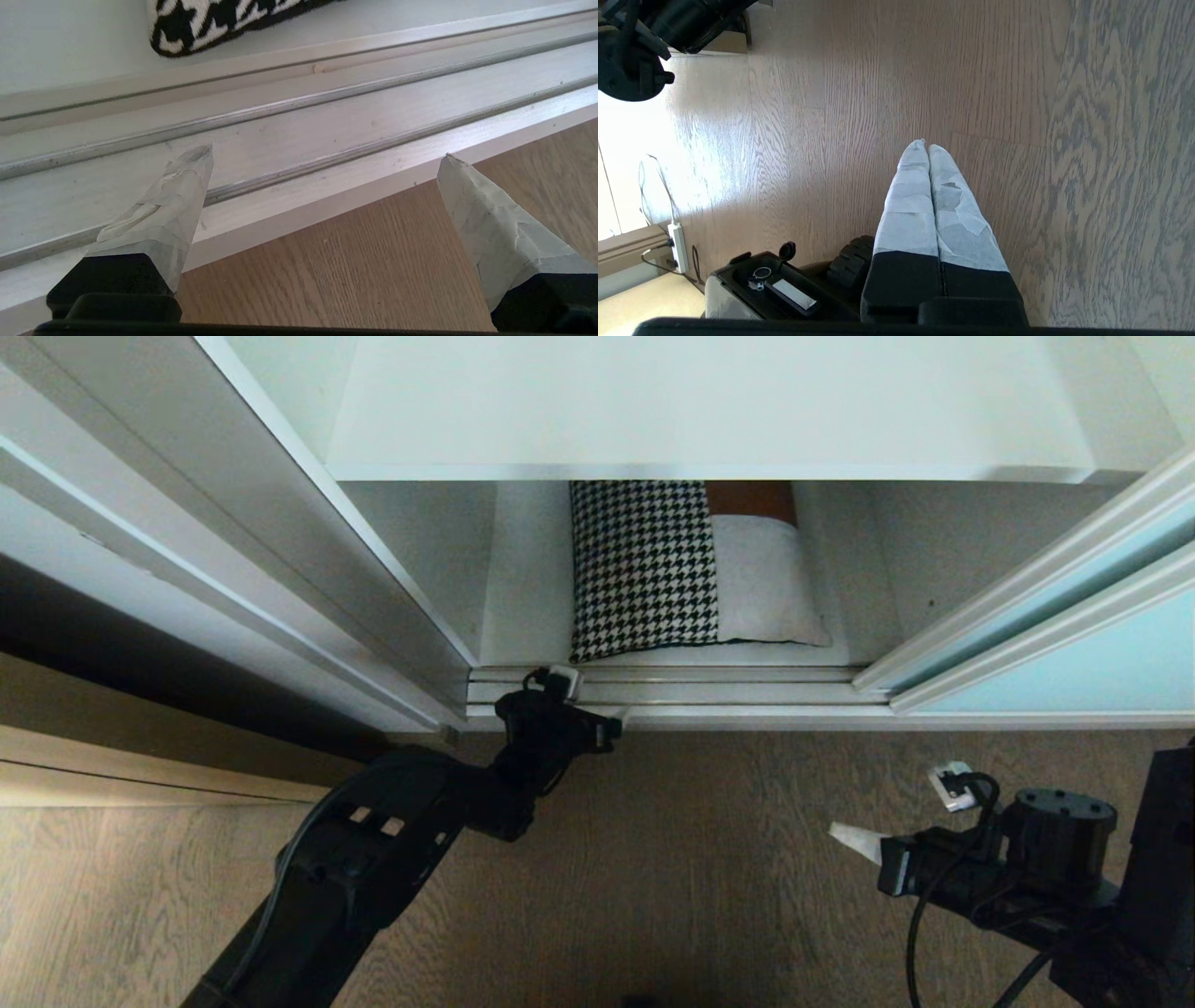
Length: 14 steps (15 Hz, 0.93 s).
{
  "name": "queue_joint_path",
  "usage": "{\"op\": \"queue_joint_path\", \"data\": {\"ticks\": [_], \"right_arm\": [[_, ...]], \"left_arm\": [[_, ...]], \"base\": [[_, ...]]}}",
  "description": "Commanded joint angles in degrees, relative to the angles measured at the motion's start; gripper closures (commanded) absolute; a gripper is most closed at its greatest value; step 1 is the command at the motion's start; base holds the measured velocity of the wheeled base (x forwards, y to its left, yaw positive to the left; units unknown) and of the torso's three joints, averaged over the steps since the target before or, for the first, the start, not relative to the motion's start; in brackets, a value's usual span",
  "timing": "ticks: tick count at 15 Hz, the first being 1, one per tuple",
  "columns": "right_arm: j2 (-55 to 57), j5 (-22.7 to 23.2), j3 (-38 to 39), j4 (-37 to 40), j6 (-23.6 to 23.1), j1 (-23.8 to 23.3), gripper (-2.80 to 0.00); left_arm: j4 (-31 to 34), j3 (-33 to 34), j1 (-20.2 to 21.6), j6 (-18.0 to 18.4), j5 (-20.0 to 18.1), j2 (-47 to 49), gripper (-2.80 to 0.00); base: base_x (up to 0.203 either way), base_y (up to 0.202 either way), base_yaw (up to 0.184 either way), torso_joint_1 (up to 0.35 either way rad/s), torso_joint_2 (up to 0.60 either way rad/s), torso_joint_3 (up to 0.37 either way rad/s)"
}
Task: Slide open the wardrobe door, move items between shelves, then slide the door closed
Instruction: Place the pillow on the higher shelf
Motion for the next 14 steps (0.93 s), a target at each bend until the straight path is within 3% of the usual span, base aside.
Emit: {"op": "queue_joint_path", "data": {"ticks": [1, 2, 3, 14], "right_arm": [[0.11, 0.19, 0.09, -0.48, 0.04, 0.0, 0.0], [0.11, 0.19, 0.09, -0.48, 0.04, 0.0, 0.0], [0.1, 0.2, 0.09, -0.48, 0.04, 0.0, 0.0], [0.11, 0.37, 0.53, -0.57, 0.04, 0.0, 0.0]], "left_arm": [[-0.17, 0.01, -0.03, 0.03, 0.0, 0.18, -2.8], [0.12, 0.01, -0.03, 0.03, 0.0, 0.2, -2.8], [0.67, 0.01, -0.03, 0.03, 0.0, 0.2, 0.0], [0.52, 0.01, 0.15, 0.03, -0.7, -0.24, 0.0]], "base": [[0.0, 0.0, 0.0, 0.0, 0.0, 0.0], [0.0, 0.0, 0.0, 0.0, 0.0, 0.0], [0.0, 0.0, 0.0, 0.0, 0.0, 0.0], [0.0, 0.0, 0.0, 0.0, 0.0, 0.0]]}}
